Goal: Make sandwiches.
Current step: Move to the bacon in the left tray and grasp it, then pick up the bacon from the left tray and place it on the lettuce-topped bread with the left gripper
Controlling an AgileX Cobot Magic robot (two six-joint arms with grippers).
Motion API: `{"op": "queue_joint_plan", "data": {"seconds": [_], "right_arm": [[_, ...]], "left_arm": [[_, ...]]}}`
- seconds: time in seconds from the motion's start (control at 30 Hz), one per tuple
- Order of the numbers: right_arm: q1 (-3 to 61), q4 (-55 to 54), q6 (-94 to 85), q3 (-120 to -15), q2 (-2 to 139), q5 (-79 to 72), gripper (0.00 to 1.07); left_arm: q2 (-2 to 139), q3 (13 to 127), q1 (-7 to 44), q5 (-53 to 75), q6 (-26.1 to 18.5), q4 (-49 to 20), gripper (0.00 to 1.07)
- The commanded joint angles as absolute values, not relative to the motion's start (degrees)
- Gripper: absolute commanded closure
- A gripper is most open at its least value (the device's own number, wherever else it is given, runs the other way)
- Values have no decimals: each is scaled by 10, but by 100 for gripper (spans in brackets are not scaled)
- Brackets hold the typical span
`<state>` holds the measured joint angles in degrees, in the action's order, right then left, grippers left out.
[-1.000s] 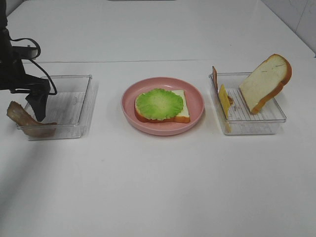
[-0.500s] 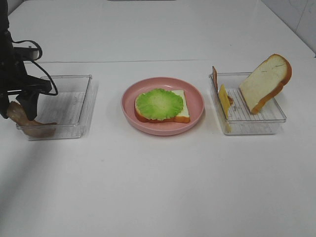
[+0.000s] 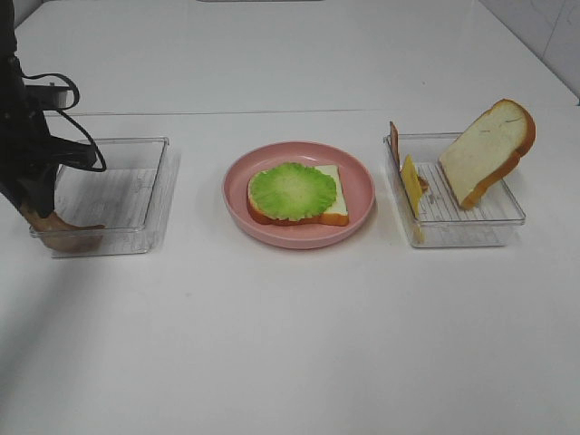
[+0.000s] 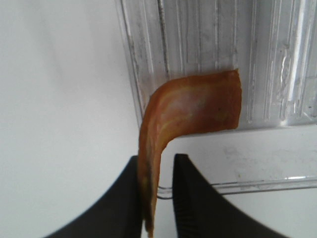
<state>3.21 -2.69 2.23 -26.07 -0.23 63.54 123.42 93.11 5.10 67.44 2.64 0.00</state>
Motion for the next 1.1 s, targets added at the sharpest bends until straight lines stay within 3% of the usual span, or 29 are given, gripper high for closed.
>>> {"op": "queue_joint_plan", "data": {"seconds": [0.03,0.3,0.63,0.8,0.93,1.1], "right_arm": [[30,-25,20,-259,-20,630,14],[30,-25,20,-259,-20,630,14],[30,-25,20,-259,-20,630,14],[30,-25,20,-259,-20,630,14],[30,-25,20,-259,-20,630,14],[30,-25,20,-259,-20,630,14]], "left_arm": [[1234,927,54,664,33,0,107],[1224,928,54,665,30,-4,107],[1110,928,54,648,20,-44,107],[1065,936,54,627,15,-100,107],[1058,971,63,621,-22,-186,107],[1071,1000,93,605,-45,-226,107]]}}
